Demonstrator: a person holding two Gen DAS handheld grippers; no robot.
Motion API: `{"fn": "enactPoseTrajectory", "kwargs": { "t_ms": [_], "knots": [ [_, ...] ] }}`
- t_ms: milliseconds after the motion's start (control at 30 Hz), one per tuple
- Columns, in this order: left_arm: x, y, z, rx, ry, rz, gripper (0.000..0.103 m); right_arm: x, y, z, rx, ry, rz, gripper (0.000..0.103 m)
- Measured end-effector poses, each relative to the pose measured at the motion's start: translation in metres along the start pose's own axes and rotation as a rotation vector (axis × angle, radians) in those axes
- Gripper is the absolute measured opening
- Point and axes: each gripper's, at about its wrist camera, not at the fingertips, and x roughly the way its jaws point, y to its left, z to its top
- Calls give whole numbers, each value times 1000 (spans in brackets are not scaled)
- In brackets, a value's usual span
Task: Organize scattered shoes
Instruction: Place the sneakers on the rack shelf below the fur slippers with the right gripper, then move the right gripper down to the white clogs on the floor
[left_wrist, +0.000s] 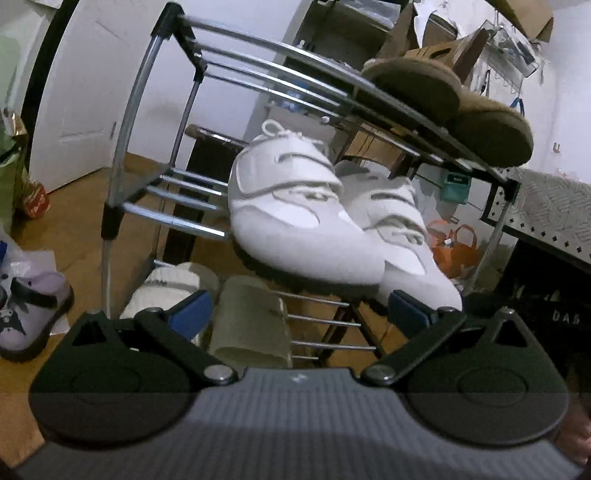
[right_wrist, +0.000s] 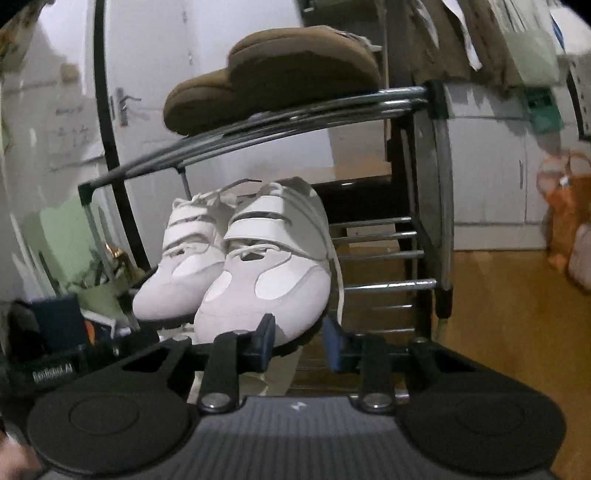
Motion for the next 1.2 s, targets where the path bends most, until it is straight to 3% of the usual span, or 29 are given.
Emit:
{"fn": "enactPoseTrajectory", "kwargs": {
  "t_ms": [233, 333, 467, 633, 700, 767, 833, 933, 1000, 1100, 1200],
  "knots": [
    [11, 12, 10, -31, 21, 16, 103, -2, 22, -26, 5, 5, 26, 31],
    [8, 5, 15, 21, 2, 50, 103, 5, 19, -18, 69, 7, 51, 33],
    [10, -2, 16, 60, 11, 69, 103, 12, 24, -11, 42, 13, 14, 32],
    [9, 0, 16, 38, 34, 75, 103, 37, 14, -6, 196, 40, 39, 32],
    [-2, 3, 17, 33, 54, 98, 103, 38, 12, -10, 212, 41, 54, 41],
    [-27, 15, 12, 29, 67, 76, 103, 32, 15, -29, 233, 55, 90, 62],
    [-61, 33, 2, 34, 81, 56, 103, 32, 27, -54, 212, 91, 105, 64],
    [-108, 73, -34, 74, 140, 195, 103, 51, 56, -95, 126, 209, 130, 64],
    [-135, 117, -67, 52, 228, 349, 103, 75, 91, -129, 41, 345, 159, 64],
    [-168, 190, -115, -84, 367, 506, 103, 105, 147, -175, -22, 524, 224, 64],
    [-205, 245, -154, -225, 435, 601, 103, 126, 203, -208, -35, 674, 314, 63]
  ]
}}
